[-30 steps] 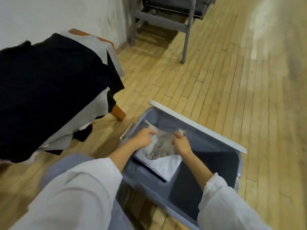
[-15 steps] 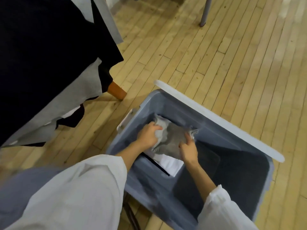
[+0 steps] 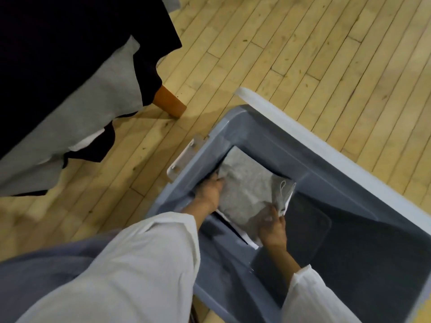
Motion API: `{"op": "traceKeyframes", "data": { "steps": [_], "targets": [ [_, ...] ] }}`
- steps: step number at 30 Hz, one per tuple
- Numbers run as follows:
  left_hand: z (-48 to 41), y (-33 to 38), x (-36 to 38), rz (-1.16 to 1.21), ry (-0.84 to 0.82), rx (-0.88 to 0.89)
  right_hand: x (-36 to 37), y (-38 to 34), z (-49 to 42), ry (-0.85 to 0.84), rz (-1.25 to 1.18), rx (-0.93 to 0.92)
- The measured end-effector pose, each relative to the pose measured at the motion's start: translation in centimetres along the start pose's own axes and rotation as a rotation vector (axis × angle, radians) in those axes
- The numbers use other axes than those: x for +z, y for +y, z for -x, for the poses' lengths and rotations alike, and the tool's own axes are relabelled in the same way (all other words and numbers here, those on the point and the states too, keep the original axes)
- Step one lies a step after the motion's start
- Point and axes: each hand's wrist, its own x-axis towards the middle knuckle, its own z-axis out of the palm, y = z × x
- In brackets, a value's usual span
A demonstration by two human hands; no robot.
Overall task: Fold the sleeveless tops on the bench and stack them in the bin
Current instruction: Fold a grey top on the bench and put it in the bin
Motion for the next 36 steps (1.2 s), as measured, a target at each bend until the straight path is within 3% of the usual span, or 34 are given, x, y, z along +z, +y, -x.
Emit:
{"op": "traceKeyframes", "data": {
  "steps": [3, 6, 8, 10, 12, 15, 21, 24, 32, 36],
  "targets": [
    [0.4, 0.7, 0.7, -0.332, 0.050, 0.019, 0.1, -1.3, 0.5, 0.117, 0.139, 0.130],
    [1.6, -0.5, 2.3, -0.477, 0.210, 0.167, 1.3, -2.5, -0.1, 0.363, 0.389, -0.148],
    [2.1, -0.8, 3.2, -0.577, 0.305, 0.262, 1.8, -3.1, -1.6, 0.324, 0.402, -0.339],
    [2.0, -0.1, 3.9, -0.748, 0.195, 0.374, 1.8, -3.5, -2.9, 0.232, 0.466, -0.441],
    [0.9, 0.9, 3.7, -0.716, 0.039, 0.308, 1.3, -3.4, -4.4, 0.159, 0.515, -0.453],
    [-0.7, 1.0, 3.2, -0.616, -0.100, 0.159, 0.1, -2.7, -5.5, 0.185, 0.508, -0.395],
    [-1.1, -0.3, 3.9, -0.667, -0.100, 0.059, 0.6, -1.3, -4.3, 0.324, 0.435, -0.302],
    [-1.6, -0.1, 4.1, -0.720, -0.119, 0.043, 0.7, -0.8, -4.3, 0.260, 0.402, -0.217],
    [-1.0, 0.0, 1.4, -0.797, -0.204, 0.126, -0.3, -1.1, -4.4, 0.248, 0.577, -0.261],
    [0.9, 2.0, -2.0, -0.741, -0.248, 0.081, -1.5, -3.4, -2.3, 0.213, 0.532, -0.337]
  ]
}}
